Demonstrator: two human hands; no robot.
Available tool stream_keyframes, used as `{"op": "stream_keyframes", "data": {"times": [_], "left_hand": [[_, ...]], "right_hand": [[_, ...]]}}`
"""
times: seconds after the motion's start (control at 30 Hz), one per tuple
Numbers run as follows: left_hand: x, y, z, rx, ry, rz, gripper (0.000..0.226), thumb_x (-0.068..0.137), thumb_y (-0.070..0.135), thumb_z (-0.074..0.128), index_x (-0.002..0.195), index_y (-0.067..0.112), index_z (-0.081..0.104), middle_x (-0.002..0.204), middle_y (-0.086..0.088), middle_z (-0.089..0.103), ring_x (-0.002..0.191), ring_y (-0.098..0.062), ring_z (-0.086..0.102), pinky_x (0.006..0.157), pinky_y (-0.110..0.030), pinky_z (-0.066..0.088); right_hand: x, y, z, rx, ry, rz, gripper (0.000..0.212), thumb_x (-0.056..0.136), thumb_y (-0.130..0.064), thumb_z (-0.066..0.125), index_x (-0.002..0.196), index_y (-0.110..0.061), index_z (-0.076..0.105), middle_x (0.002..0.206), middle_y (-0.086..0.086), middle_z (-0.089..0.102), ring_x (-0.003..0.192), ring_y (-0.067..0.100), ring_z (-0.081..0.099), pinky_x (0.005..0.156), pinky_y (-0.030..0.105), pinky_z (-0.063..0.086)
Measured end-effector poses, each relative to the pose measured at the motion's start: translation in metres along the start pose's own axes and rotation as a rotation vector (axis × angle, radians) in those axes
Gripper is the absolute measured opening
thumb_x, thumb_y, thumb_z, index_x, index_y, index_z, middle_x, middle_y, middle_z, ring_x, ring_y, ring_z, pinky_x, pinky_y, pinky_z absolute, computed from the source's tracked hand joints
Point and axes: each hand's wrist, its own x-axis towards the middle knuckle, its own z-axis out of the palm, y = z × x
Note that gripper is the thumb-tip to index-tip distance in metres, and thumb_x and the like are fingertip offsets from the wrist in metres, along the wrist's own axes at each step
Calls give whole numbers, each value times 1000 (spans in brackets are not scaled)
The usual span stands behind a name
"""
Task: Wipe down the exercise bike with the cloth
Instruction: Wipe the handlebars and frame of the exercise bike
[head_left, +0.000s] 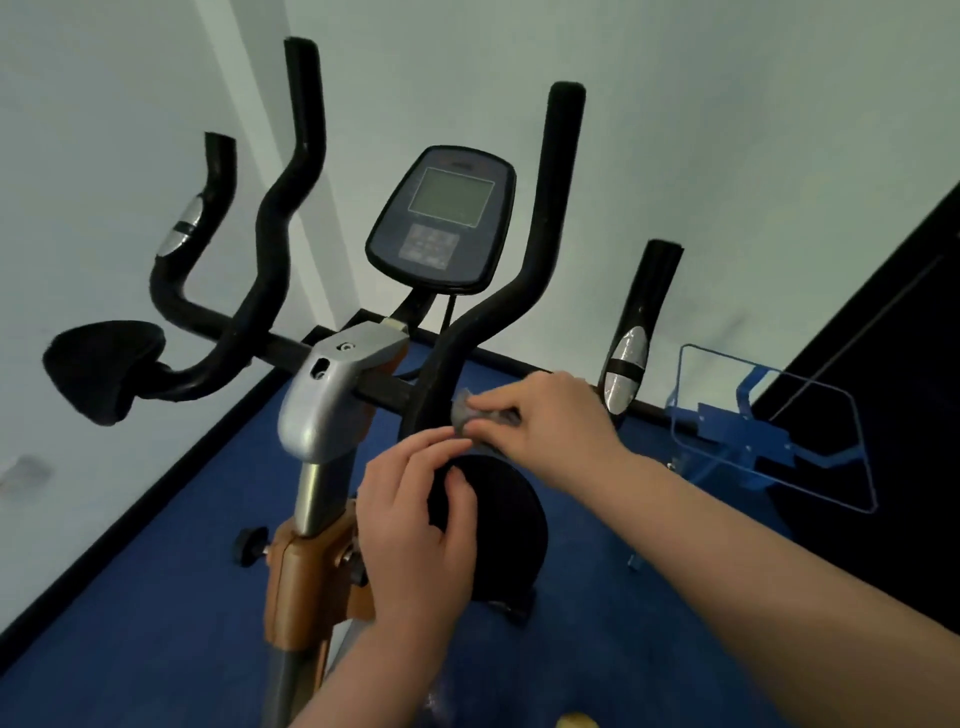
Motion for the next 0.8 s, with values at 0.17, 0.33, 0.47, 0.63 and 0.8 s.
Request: {"op": "stream_keyframes", "data": {"times": [0.17, 0.33, 0.47, 0.63, 0.8], "left_hand": [[0, -3, 0, -27, -25, 28, 19, 86, 12, 54, 99, 18, 66, 108, 8, 62, 105, -5, 54, 92, -27, 40], [-1, -6, -1, -50, -24, 55, 18, 86, 11, 53, 98, 17, 65, 106, 7, 61, 105, -4, 54, 91, -32, 43], [-3, -7, -2, -44, -53, 62, 17, 86, 12, 53, 97, 16, 66, 106, 6, 61, 105, -6, 54, 90, -36, 44], [-2, -6, -4, -42, -82, 39, 19, 86, 19, 51, 98, 19, 65, 108, 6, 60, 107, -2, 52, 92, -39, 44], [-1, -5, -7, -26, -129, 56, 18, 86, 18, 53, 99, 20, 65, 111, 9, 58, 108, -5, 51, 92, -46, 45]], "right_hand": [[-21, 11, -1, -23, 41, -75, 23, 84, -38, 65, 104, -30, 72, 99, -2, 75, 93, 25, 69, 77, 39, 53], [-54, 23, -5, 275, 330, -15, 23, 77, -17, 76, 98, -24, 76, 97, -11, 75, 92, 6, 70, 78, 33, 57], [-47, 17, -5, 881, 710, 292, 22, 80, -16, 74, 102, -19, 74, 90, -13, 73, 85, 5, 69, 78, 22, 56], [-50, 13, 15, 120, 759, 95, 20, 76, -28, 76, 96, -26, 74, 99, -16, 67, 97, 13, 51, 83, 30, 35], [-72, 39, 31, 70, 711, 98, 22, 81, -32, 71, 98, -19, 74, 93, -4, 61, 90, 15, 49, 74, 31, 43]]}}
